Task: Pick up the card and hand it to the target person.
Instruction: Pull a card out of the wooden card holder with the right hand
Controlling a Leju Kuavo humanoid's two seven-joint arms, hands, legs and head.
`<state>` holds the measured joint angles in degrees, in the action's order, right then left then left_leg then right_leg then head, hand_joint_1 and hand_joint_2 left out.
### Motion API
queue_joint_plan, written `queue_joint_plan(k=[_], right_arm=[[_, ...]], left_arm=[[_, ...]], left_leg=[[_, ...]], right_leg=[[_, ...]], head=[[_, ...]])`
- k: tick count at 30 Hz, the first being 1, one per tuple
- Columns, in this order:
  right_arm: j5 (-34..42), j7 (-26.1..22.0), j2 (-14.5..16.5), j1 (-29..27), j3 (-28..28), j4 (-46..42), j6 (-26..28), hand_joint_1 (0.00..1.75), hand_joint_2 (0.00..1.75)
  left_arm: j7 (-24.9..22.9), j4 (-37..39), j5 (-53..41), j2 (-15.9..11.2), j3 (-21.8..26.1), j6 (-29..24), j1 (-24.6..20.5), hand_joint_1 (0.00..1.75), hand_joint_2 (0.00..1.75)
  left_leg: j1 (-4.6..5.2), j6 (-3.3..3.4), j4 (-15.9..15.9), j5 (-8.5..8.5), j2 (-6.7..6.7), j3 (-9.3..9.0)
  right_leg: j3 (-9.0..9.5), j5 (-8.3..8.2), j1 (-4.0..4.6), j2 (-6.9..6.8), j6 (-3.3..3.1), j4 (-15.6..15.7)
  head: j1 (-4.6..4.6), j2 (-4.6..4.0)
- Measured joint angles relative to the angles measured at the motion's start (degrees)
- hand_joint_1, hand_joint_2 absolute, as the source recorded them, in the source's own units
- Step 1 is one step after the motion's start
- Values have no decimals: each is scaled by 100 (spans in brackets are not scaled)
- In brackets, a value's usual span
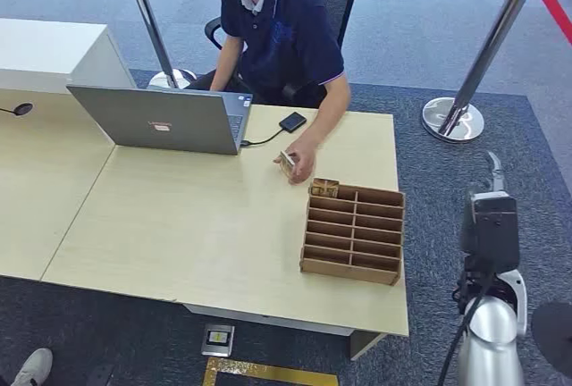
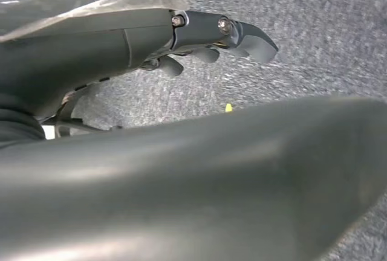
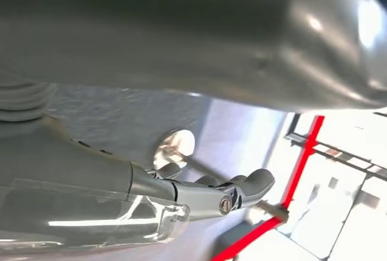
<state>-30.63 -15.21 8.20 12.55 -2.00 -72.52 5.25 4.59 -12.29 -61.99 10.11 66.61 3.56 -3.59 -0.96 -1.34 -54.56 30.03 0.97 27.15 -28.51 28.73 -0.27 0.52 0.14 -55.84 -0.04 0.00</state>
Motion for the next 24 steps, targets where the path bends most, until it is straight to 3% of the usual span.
queue_joint_plan(k=[9, 13, 19, 24], right_arm=[[-386, 236, 53, 865, -1261, 243, 57, 0, 0], [-469, 324, 95, 1214, -1733, 572, 9, 0, 175], [-486, 271, 133, 1535, -2071, 1504, 73, 0, 175], [-1125, 304, 114, 1657, -2433, 2046, 527, 0, 175]], left_arm=[[60, 61, -297, 3, 25, 84, -68, 0, 0], [104, 89, -455, 3, 23, 142, -110, 0, 0], [114, 124, -556, 3, 23, 175, -152, 0, 0], [115, 139, -555, 3, 23, 172, -150, 0, 0]], left_leg=[[-1, -3, 0, -3, 0, 0], [-1, -3, 0, -3, 0, -1], [0, -3, -1, -3, 0, 0], [0, -3, -1, -3, 0, 1]], right_leg=[[-1, -2, 1, 0, -2, -2], [-2, -2, 1, 0, -2, -2], [-2, -3, 0, 0, -2, -1], [-3, -2, 0, 0, -2, -1]], head=[[0, 0], [0, 0], [0, 0], [0, 0]])
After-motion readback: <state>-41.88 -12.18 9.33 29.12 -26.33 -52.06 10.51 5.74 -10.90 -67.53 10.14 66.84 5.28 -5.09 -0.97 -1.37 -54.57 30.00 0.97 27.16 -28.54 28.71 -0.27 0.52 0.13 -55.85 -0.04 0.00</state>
